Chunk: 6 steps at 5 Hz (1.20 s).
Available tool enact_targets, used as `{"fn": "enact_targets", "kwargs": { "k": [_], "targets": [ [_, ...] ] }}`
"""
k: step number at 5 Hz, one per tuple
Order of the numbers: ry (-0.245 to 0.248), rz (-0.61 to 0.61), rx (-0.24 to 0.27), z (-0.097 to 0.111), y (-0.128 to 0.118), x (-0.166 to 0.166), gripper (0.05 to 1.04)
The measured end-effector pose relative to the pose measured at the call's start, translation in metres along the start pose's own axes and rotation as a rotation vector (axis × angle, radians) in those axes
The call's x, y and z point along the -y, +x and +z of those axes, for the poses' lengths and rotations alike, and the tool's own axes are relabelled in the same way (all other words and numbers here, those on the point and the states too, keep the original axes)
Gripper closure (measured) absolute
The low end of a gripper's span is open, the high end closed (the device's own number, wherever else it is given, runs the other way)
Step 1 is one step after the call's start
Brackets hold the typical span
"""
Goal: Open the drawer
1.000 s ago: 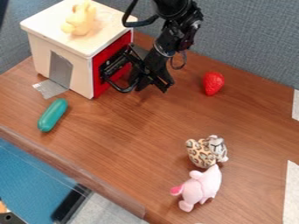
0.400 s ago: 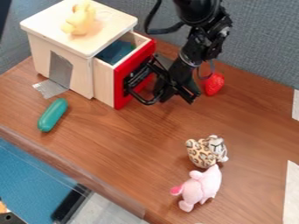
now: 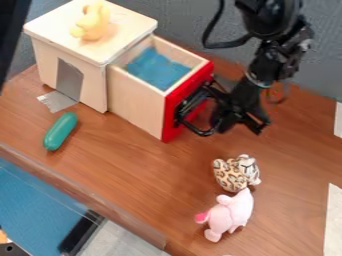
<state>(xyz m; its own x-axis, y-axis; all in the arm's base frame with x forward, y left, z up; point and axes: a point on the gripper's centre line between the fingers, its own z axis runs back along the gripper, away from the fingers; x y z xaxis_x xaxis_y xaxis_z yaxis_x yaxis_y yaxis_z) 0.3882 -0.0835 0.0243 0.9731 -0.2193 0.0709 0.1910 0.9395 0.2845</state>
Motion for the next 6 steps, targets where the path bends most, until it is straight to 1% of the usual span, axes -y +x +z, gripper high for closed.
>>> {"fn": "enact_targets", "kwargs": {
  "k": [1,2,3,4,5,6],
  "targets": [
    [-0.005,0.002,0.015,0.007,0.009,0.006,0.903],
    [-0.012,0.098,-0.005,0.012,0.012,0.002,0.67],
    [-0.037,0.218,-0.032,0.014,0.019,-0.007,0.364],
    [-0.081,0.273,-0.057,0.018,0.02,-0.008,0.107],
    [-0.209,0.297,0.004,0.047,0.02,-0.011,0.08],
    [-0.275,0.315,0.066,0.076,0.022,-0.027,0.084]
  ]
}}
